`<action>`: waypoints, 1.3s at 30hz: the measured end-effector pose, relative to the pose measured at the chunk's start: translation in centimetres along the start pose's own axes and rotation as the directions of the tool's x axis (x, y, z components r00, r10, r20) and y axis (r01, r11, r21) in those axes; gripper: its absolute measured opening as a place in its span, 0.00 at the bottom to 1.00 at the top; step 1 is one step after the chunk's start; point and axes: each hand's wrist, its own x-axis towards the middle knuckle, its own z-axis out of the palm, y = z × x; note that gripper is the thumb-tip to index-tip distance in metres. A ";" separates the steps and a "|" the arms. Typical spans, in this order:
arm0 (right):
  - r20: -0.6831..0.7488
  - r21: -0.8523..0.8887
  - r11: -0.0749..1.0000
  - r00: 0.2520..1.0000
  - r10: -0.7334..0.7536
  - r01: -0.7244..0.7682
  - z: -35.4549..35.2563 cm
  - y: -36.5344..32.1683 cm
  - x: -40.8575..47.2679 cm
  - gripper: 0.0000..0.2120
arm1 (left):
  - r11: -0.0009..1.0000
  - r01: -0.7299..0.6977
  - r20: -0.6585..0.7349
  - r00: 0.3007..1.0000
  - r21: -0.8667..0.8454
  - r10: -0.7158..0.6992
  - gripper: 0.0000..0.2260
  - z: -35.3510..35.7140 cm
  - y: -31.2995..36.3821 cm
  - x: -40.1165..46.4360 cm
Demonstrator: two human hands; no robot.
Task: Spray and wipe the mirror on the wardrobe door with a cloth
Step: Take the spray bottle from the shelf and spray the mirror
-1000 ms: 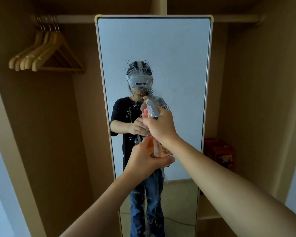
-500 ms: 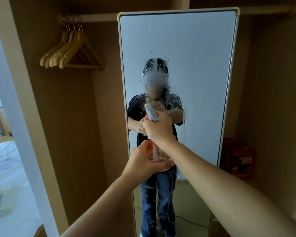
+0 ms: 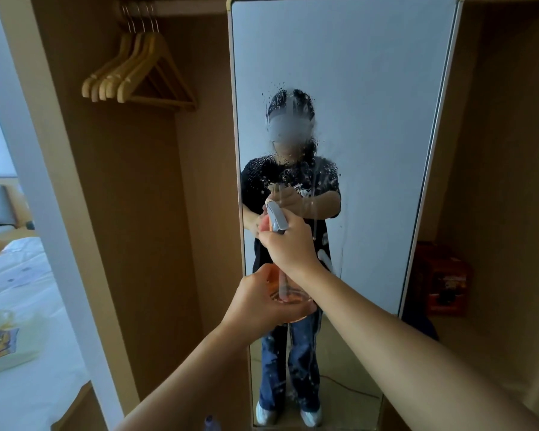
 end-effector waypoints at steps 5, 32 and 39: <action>0.019 -0.009 1.000 0.999 0.027 -0.027 0.5 1.0 -0.7 0.04 | 1.000 0.012 0.020 1.000 0.023 -0.012 0.25 0.4 -0.9 -0.7; -0.044 -0.018 0.988 0.987 0.155 -0.156 -1.9 5.1 -3.7 0.03 | 0.999 0.042 0.156 0.987 -0.026 -0.038 0.26 4.8 -2.5 -1.5; -0.094 -0.022 0.973 0.969 0.227 -0.230 -3.3 5.7 -3.1 0.06 | 0.998 0.041 0.185 0.982 -0.047 -0.032 0.28 6.3 -1.9 -1.0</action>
